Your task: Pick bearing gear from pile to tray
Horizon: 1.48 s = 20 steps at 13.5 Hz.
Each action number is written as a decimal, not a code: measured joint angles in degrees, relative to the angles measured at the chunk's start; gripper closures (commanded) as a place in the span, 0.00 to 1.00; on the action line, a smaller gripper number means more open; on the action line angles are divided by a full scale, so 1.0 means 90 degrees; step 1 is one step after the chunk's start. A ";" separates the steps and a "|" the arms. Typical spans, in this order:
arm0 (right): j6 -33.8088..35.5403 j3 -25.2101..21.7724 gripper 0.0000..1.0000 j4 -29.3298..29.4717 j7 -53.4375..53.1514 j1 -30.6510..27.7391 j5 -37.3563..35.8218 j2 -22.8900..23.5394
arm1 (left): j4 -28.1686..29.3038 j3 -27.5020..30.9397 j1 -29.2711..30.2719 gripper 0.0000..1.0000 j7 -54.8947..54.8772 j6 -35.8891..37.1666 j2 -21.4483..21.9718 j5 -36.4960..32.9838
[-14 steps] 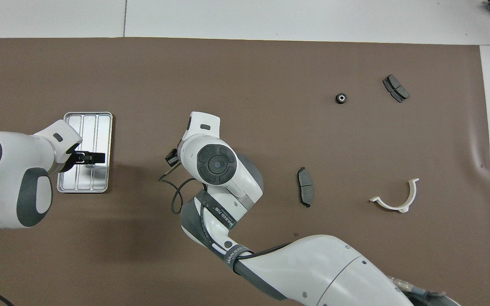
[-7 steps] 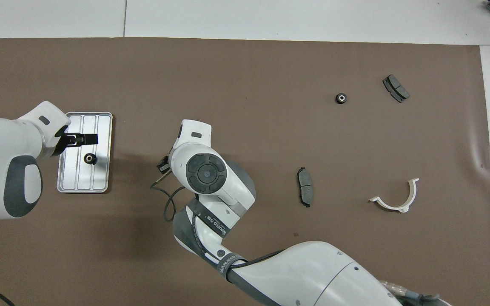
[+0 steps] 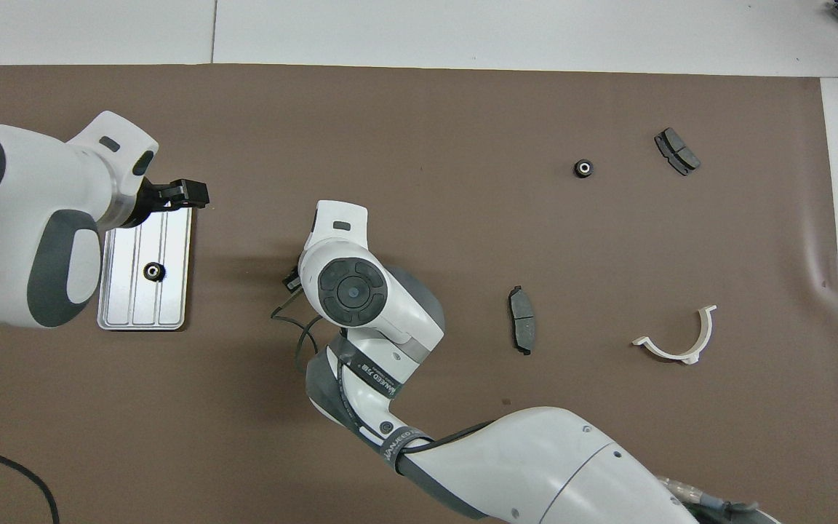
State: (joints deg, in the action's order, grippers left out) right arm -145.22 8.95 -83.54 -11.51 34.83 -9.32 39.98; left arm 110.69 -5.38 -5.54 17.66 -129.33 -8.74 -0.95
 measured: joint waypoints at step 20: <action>0.1384 0.0010 0.53 0.0071 0.1127 -0.3976 -0.0008 -0.0202 | 0.0655 0.0029 -0.1614 0.54 0.1931 -0.1087 -0.0963 0.0000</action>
State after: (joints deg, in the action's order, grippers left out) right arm -132.76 9.04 -82.90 -1.37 -0.95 -9.40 38.15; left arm 116.58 -5.12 -20.06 35.04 -139.12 -17.41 -0.95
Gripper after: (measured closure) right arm 0.529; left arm 0.529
